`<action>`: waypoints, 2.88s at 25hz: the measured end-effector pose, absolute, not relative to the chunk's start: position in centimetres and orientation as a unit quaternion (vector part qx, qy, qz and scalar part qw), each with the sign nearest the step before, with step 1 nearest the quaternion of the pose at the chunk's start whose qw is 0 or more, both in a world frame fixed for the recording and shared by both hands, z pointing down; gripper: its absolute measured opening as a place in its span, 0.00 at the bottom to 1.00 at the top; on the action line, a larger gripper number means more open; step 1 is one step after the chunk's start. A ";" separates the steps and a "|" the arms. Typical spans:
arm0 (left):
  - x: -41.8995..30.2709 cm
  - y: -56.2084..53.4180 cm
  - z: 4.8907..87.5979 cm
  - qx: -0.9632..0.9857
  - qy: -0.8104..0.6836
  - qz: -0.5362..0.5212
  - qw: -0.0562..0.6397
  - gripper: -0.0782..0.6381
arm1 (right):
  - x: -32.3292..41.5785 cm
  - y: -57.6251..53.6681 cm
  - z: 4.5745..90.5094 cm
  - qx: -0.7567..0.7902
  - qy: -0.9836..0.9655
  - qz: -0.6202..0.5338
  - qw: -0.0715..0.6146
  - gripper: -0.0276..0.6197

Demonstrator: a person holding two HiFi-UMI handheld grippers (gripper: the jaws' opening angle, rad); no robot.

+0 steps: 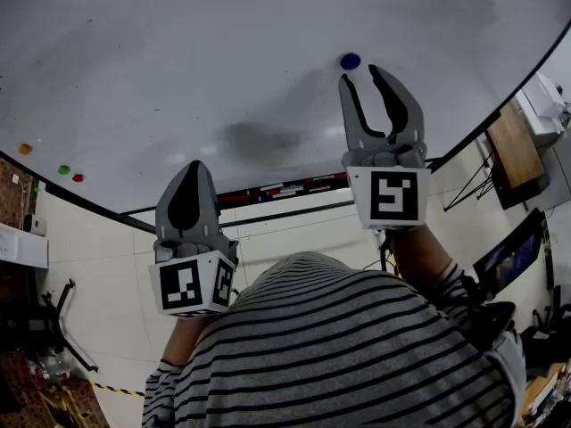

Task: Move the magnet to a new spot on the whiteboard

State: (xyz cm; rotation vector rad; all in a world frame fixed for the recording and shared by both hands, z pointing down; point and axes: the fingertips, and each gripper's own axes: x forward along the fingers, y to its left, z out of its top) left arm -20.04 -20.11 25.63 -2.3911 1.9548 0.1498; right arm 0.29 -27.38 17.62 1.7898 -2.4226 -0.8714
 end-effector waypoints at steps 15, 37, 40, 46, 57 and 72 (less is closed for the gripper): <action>-20.7 -21.1 25.7 -0.773 0.632 0.044 0.023 0.13 | 0.3 -29.7 18.1 0.596 -0.761 -0.258 -0.012 0.23; -6.1 -8.3 25.6 -0.792 0.607 0.044 0.046 0.13 | 10.9 -10.8 19.3 0.562 -0.795 -0.219 -0.058 0.23; -4.8 -6.4 26.0 -0.786 0.615 0.051 0.042 0.13 | 12.2 -9.1 20.3 0.553 -0.807 -0.201 -0.054 0.23; -4.3 -4.7 25.6 -0.776 0.625 0.060 0.052 0.13 | 13.0 -8.2 21.0 0.544 -0.819 -0.175 -0.052 0.23; -4.7 -5.0 26.2 -0.767 0.636 0.070 0.042 0.13 | 13.2 -8.5 21.2 0.541 -0.819 -0.183 -0.048 0.23; -10.8 -13.6 25.7 -0.762 0.644 0.065 0.023 0.13 | 8.2 -19.0 18.9 0.548 -0.807 -0.218 -0.017 0.23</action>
